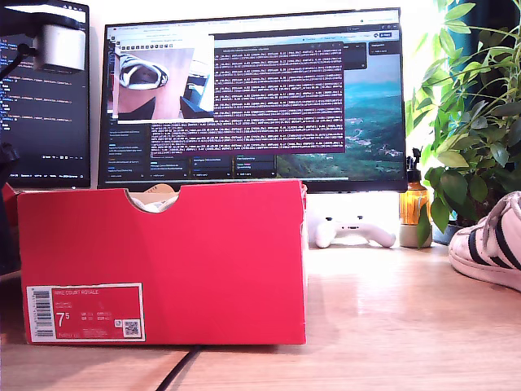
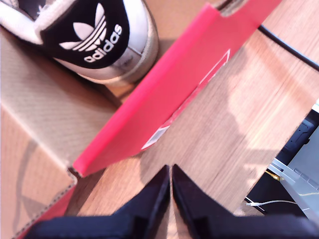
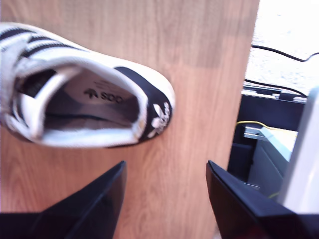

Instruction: Pack the white shoes by picking the first shoe and placing it inside the red shoebox, left side, then picking and rotating the second shoe and placing it in the shoebox

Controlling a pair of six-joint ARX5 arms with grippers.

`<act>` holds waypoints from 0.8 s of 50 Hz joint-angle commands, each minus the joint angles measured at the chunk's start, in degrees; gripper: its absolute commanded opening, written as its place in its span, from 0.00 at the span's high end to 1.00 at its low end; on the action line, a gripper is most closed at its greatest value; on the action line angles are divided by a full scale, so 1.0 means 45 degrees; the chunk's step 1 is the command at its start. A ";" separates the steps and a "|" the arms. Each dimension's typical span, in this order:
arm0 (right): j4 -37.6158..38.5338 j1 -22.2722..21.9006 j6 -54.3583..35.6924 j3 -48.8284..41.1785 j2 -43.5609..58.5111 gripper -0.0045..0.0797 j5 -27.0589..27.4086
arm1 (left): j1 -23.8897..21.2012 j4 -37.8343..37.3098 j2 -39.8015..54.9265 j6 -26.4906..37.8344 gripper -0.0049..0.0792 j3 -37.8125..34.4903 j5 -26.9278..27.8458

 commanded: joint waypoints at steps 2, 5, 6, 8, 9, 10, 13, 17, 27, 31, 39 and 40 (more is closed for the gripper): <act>0.0151 -0.0219 -0.0121 -0.0267 0.0097 0.40 -0.0015 | -0.0058 0.0068 0.0141 0.0092 0.96 -0.0073 0.0015; 0.0175 -0.0321 -0.0131 -0.0267 0.0165 0.40 -0.0024 | -0.0058 0.0068 0.0141 0.0092 0.96 -0.0073 0.0010; 0.0175 -0.0355 -0.0136 -0.0272 0.0199 0.40 -0.0024 | -0.0058 0.0068 0.0141 0.0092 0.96 -0.0073 0.0015; 0.0170 -0.0408 -0.0185 -0.0272 0.0277 0.40 -0.0024 | -0.0058 0.0068 0.0141 0.0092 0.96 -0.0073 0.0010; 0.0194 -0.0432 -0.0204 -0.0272 0.0325 0.40 -0.0029 | -0.0058 0.0068 0.0141 0.0092 0.96 -0.0073 0.0010; 0.0262 -0.0452 -0.0277 -0.0272 0.0379 0.40 -0.0039 | -0.0058 0.0068 0.0141 0.0092 0.96 -0.0073 0.0015; 0.0432 -0.0491 -0.0330 -0.0277 0.0549 0.40 -0.0151 | -0.0058 0.0068 0.0141 0.0092 0.96 -0.0073 0.0010; 0.0636 -0.0563 -0.0461 -0.0277 0.0733 0.40 -0.0238 | -0.0058 0.0068 0.0141 0.0092 0.96 -0.0073 0.0015; 0.0690 -0.0733 -0.0675 -0.0287 0.1316 0.40 -0.0233 | -0.0058 0.0068 0.0141 0.0092 0.96 -0.0073 0.0015; 0.0758 -0.0826 -0.0782 -0.0287 0.1438 0.40 -0.0214 | -0.0058 0.0068 0.0141 0.0092 0.96 -0.0073 0.0015; 0.0797 -0.1059 -0.0806 -0.0461 0.1496 0.40 -0.0189 | -0.0058 0.0068 0.0141 0.0092 0.96 -0.0073 0.0010; 0.0797 -0.1103 -0.0806 -0.0510 0.1496 0.40 -0.0189 | -0.0058 0.0068 0.0141 0.0092 0.96 -0.0073 0.0010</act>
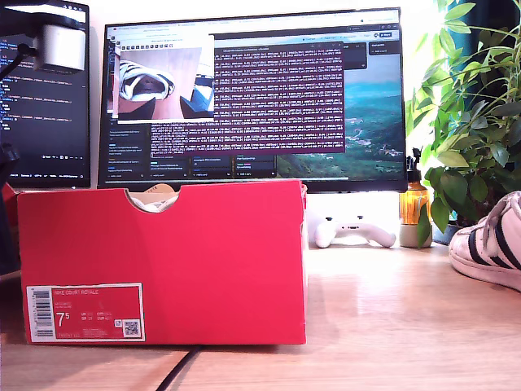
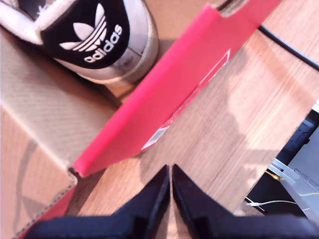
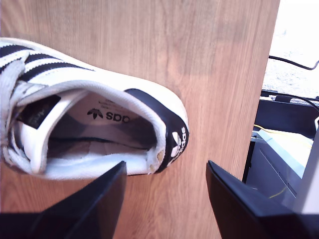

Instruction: Pack the white shoes by picking the first shoe and placing it inside the red shoebox, left side, then picking and rotating the second shoe and placing it in the shoebox

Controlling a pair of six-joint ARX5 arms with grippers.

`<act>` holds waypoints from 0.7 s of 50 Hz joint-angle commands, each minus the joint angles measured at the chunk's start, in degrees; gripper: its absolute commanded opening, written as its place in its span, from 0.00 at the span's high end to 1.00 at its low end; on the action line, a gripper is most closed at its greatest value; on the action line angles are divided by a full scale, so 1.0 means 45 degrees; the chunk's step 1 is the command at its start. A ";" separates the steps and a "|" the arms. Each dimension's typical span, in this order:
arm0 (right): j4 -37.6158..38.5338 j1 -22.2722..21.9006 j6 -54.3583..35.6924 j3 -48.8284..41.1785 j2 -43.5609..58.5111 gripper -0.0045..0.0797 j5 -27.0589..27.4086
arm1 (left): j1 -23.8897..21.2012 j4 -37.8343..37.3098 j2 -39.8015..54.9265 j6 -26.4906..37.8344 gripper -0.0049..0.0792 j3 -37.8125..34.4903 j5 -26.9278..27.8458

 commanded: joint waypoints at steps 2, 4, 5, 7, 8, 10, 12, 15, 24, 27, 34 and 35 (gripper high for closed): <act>0.0083 -0.0185 -0.0005 -0.0597 0.0146 0.40 0.0019 | -0.0058 0.0068 0.0141 0.0092 0.96 -0.0073 0.0005; 0.0155 -0.0214 -0.0010 -0.0738 0.0146 0.40 0.0010 | -0.0058 0.0068 0.0141 0.0092 0.96 -0.0073 0.0010; 0.0199 -0.0223 -0.0015 -0.0797 0.0146 0.40 -0.0010 | -0.0058 0.0063 0.0141 0.0092 0.96 -0.0073 0.0005; 0.0282 -0.0233 0.0000 -0.0942 0.0146 0.40 -0.0049 | -0.0058 0.0068 0.0141 0.0092 0.96 -0.0073 0.0010; 0.0364 -0.0233 -0.0005 -0.1020 0.0146 0.40 -0.0068 | -0.0058 0.0068 0.0141 0.0092 0.96 -0.0073 0.0010; 0.0515 -0.0243 -0.0010 -0.1175 0.0146 0.40 -0.0131 | -0.0058 0.0068 0.0141 0.0092 0.96 -0.0073 0.0010; 0.0675 -0.0243 -0.0010 -0.1277 0.0146 0.40 -0.0223 | -0.0058 0.0068 0.0141 0.0092 0.96 -0.0073 0.0010; 0.0957 -0.0243 -0.0010 -0.1423 0.0146 0.40 -0.0233 | -0.0058 0.0063 0.0141 0.0092 0.96 -0.0073 0.0005; 0.1511 -0.0243 0.0024 -0.1783 0.0146 0.40 -0.0316 | -0.0058 0.0068 0.0141 0.0092 0.96 -0.0073 0.0010; 0.1656 -0.0243 0.0029 -0.1967 0.0146 0.40 -0.0321 | -0.0058 0.0068 0.0141 0.0092 0.96 -0.0073 0.0010; 0.2176 -0.0243 0.0044 -0.2429 0.0151 0.40 -0.0442 | -0.0058 0.0068 0.0141 0.0092 0.96 -0.0073 0.0010; 0.2239 -0.0243 0.0063 -0.2477 0.0151 0.40 -0.0442 | -0.0058 0.0068 0.0141 0.0092 0.96 -0.0073 0.0005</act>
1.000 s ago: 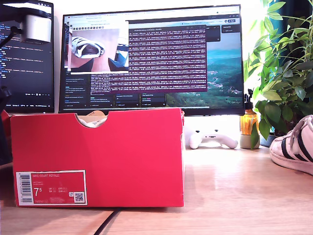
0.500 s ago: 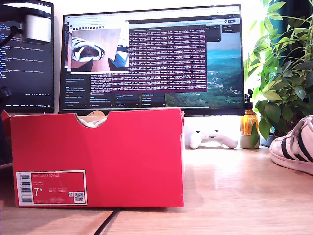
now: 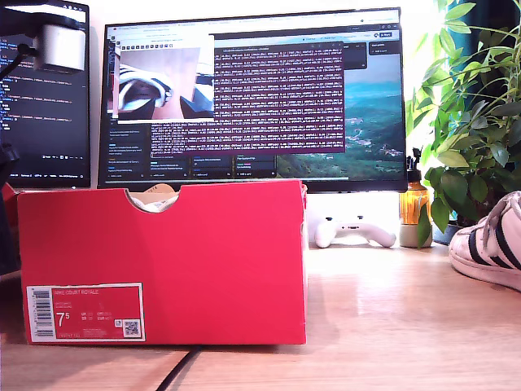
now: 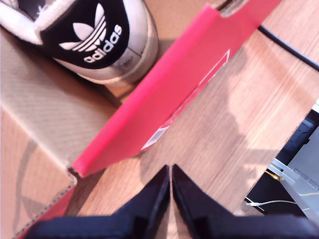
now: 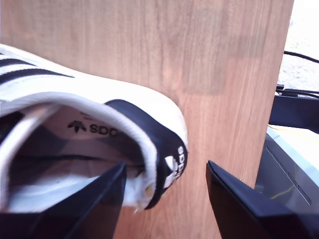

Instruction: Pack the white shoes by picking the first shoe and placing it inside the red shoebox, left side, then picking and rotating the second shoe and placing it in the shoebox

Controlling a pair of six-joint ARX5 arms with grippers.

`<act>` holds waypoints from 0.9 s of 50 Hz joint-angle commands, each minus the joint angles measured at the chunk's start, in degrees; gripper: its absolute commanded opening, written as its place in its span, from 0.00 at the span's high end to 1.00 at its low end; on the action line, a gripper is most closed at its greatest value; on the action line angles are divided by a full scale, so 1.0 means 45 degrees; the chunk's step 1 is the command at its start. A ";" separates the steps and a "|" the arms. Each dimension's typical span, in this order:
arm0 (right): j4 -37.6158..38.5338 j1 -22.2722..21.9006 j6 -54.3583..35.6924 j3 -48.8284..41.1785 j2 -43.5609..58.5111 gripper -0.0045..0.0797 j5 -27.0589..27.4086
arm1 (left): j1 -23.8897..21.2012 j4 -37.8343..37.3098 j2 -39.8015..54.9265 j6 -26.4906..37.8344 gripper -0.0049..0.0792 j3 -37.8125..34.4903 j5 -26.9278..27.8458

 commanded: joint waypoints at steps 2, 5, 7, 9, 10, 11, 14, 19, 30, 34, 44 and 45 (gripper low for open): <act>0.0238 -0.0034 0.0146 -0.0447 0.0151 0.40 0.0000 | -0.0058 0.0068 0.0141 0.0092 0.96 -0.0073 0.0015; 0.0447 -0.0034 0.0151 -0.0602 0.0151 0.40 -0.0005 | -0.0058 0.0068 0.0141 0.0092 0.96 -0.0073 0.0010; 0.0573 -0.0039 0.0189 -0.0704 0.0146 0.40 -0.0005 | -0.0058 0.0068 0.0141 0.0092 0.96 -0.0073 0.0015; 0.0704 -0.0044 0.0253 -0.0816 0.0151 0.40 -0.0015 | -0.0058 0.0068 0.0141 0.0092 0.96 -0.0073 0.0015; 0.0753 -0.0044 0.0301 -0.0869 0.0151 0.40 -0.0015 | -0.0058 0.0068 0.0141 0.0092 0.96 -0.0073 0.0015; 0.0826 -0.0044 0.0345 -0.0918 0.0146 0.41 -0.0019 | -0.0058 0.0068 0.0141 0.0092 0.96 -0.0073 0.0010; 0.1078 -0.0044 0.0359 -0.1069 0.0146 0.44 -0.0131 | -0.0058 0.0068 0.0141 0.0092 0.96 -0.0073 0.0015; 0.1263 -0.0044 0.0612 -0.1229 0.0151 0.51 -0.0180 | -0.0058 0.0068 0.0141 0.0092 0.96 -0.0073 0.0015; 0.1219 -0.0044 0.1107 -0.1243 0.0151 0.87 -0.0175 | -0.0058 0.0068 0.0141 0.0092 0.96 -0.0073 0.0015; 0.1122 -0.0044 0.1379 -0.1243 0.0151 0.96 -0.0189 | -0.0058 0.0068 0.0141 0.0092 0.96 -0.0073 0.0015; 0.0971 -0.0039 0.1603 -0.1239 0.0146 0.96 -0.0228 | -0.0058 0.0068 0.0141 0.0092 0.96 -0.0073 0.0015; 0.0937 -0.0039 0.1593 -0.1239 0.0146 0.96 -0.0228 | -0.0058 0.0068 0.0141 0.0092 0.96 -0.0073 0.0015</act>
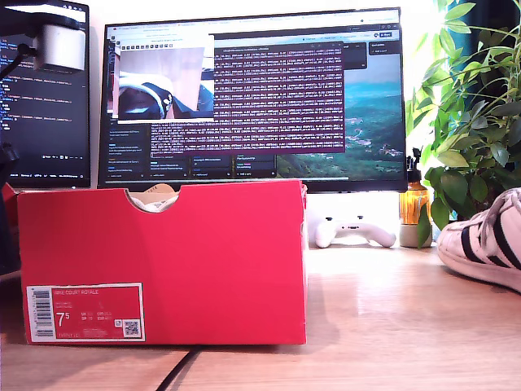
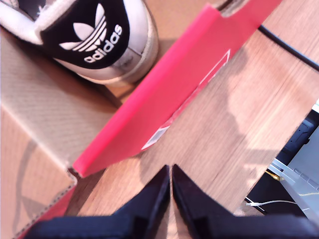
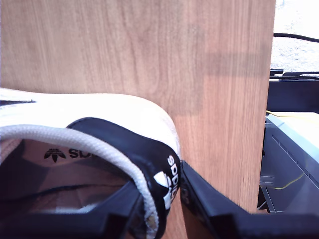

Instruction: Pack the white shoes by picking the first shoe and placing it inside the red shoebox, left side, then picking and rotating the second shoe and placing it in the shoebox

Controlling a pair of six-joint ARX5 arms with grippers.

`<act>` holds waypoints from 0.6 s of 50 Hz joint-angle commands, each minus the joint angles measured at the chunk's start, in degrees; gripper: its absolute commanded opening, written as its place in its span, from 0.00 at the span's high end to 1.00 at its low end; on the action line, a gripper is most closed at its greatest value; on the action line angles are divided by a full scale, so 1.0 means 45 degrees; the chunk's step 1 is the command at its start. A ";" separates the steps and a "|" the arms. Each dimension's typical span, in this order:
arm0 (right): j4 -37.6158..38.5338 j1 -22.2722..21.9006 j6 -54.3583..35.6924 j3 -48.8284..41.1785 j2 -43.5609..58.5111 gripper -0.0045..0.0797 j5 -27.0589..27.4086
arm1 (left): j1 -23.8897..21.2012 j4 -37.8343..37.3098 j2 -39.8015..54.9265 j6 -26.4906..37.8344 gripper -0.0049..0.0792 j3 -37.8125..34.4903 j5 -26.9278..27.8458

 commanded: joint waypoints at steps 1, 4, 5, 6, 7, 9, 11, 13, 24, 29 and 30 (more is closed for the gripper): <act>0.0015 -0.0015 0.0073 -0.0151 0.0112 0.96 -0.0044 | -0.0058 0.0068 0.0141 0.0092 0.96 -0.0073 0.0015; -0.0015 -0.0005 -0.0087 -0.0151 0.0112 0.96 -0.0053 | -0.0058 0.0068 0.0141 0.0092 0.96 -0.0073 0.0010; 0.0005 0.0000 -0.0141 -0.0146 0.0112 0.96 -0.0063 | -0.0058 0.0068 0.0141 0.0092 0.96 -0.0073 0.0015; 0.0005 0.0010 -0.0233 -0.0141 0.0112 0.96 -0.0102 | -0.0058 0.0068 0.0141 0.0092 0.96 -0.0073 0.0015; -0.0010 0.0015 -0.0287 -0.0131 0.0112 0.96 -0.0131 | -0.0058 0.0068 0.0141 0.0092 0.96 -0.0073 0.0015; -0.0024 0.0019 -0.0374 -0.0117 0.0107 0.96 -0.0204 | -0.0058 0.0068 0.0141 0.0092 0.96 -0.0073 0.0015; -0.0010 0.0015 -0.0539 -0.0097 0.0083 0.96 -0.0340 | -0.0058 0.0068 0.0141 0.0092 0.96 -0.0073 0.0015; -0.0058 0.0019 -0.0704 -0.0049 0.0073 0.96 -0.0345 | -0.0058 0.0068 0.0141 0.0092 0.96 -0.0073 0.0015; -0.0539 0.0015 -0.1001 0.0146 -0.0296 0.96 -0.0325 | -0.0058 0.0068 0.0141 0.0092 0.96 -0.0073 0.0010; -0.0763 0.0015 -0.1234 0.0306 -0.0690 0.96 -0.0005 | -0.0058 0.0068 0.0141 0.0092 0.96 -0.0073 0.0015; -0.0816 0.0015 -0.1258 0.0355 -0.0758 0.96 0.0039 | -0.0058 0.0068 0.0141 0.0092 0.96 -0.0073 0.0015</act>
